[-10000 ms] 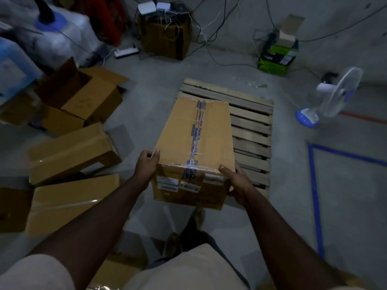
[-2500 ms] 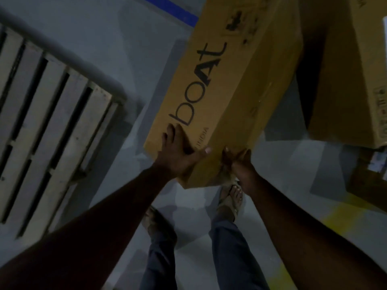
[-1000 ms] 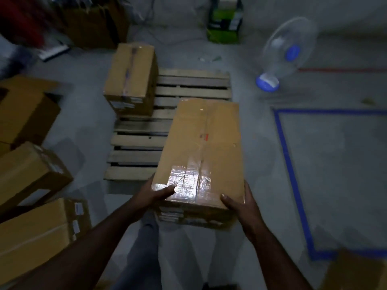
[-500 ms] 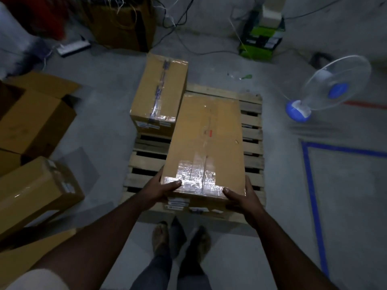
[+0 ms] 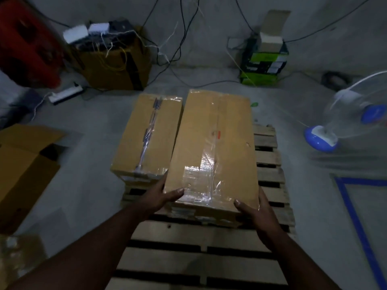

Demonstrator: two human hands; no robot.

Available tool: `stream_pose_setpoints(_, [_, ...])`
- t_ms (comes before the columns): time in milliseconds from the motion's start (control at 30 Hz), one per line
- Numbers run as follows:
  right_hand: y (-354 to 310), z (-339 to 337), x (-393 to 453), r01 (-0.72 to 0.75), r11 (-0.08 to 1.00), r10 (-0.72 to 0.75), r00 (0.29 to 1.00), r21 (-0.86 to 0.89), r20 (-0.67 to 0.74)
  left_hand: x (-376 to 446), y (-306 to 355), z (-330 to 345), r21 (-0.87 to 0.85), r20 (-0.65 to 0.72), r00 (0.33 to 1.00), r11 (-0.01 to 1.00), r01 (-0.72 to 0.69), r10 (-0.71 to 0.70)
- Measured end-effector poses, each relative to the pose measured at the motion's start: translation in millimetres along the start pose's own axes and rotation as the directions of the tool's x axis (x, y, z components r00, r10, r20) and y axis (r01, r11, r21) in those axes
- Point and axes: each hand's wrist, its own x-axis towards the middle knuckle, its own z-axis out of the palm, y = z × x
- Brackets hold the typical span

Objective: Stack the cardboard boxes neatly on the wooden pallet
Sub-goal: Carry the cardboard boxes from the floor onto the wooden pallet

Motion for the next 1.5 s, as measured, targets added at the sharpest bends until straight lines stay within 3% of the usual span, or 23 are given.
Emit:
stream_pose_setpoints(100, [6.9, 9.9, 67.7, 0.041, 0.999, -0.041, 0.999, 0.022, -0.012, 77.6, -18.3, -27.2, 0.094, 0.012, 0.999, 0.994, -0.046, 0.045])
stream_pose_setpoints(233, [27.4, 22.6, 140.1, 0.105, 0.994, -0.104, 0.994, 0.014, -0.012, 145.7, -44.0, -51.3, 0.428, -0.107, 0.993, 0.899, 0.090, -0.048])
stream_pose_setpoints(400, [69.4, 38.3, 188.0, 0.146, 0.989, -0.146, 0.989, -0.005, -0.021, 184.6, -67.1, -75.6, 0.535, -0.105, 0.994, 0.844, 0.050, 0.008])
stream_pose_setpoints(567, [96.4, 43.4, 215.5, 0.147, 0.988, -0.148, 0.989, -0.038, -0.002, 212.0, -99.1, -82.0, 0.716, -0.115, 0.992, 0.689, 0.113, -0.043])
stream_pose_setpoints(833, [131.8, 55.3, 227.5, 0.144, 0.975, -0.133, 0.988, -0.170, 0.073, 215.5, -131.5, -76.9, 0.854, -0.115, 0.988, 0.498, 0.149, -0.099])
stream_pose_setpoints(1100, [125.6, 59.5, 254.7, 0.176, 0.933, -0.163, 0.984, -0.313, 0.066, 223.3, -139.6, -67.8, 0.914, -0.194, 0.981, 0.369, 0.170, 0.027])
stream_pose_setpoints(1333, [128.6, 65.6, 254.7, 0.241, 0.778, -0.263, 0.964, -0.580, 0.048, 226.4, -142.9, -72.0, 0.943, -0.194, 0.977, 0.291, 0.162, 0.085])
stream_pose_setpoints(1433, [129.0, 62.9, 261.5, 0.217, 0.753, -0.209, 0.974, -0.621, 0.087, 227.0, -142.5, -70.6, 0.954, -0.194, 0.978, 0.246, 0.169, 0.082])
stream_pose_setpoints(1500, [125.1, 57.5, 268.1, 0.204, 0.672, -0.155, 0.979, -0.712, 0.134, 226.9, -142.8, -69.7, 0.959, -0.196, 0.978, 0.219, 0.177, 0.069])
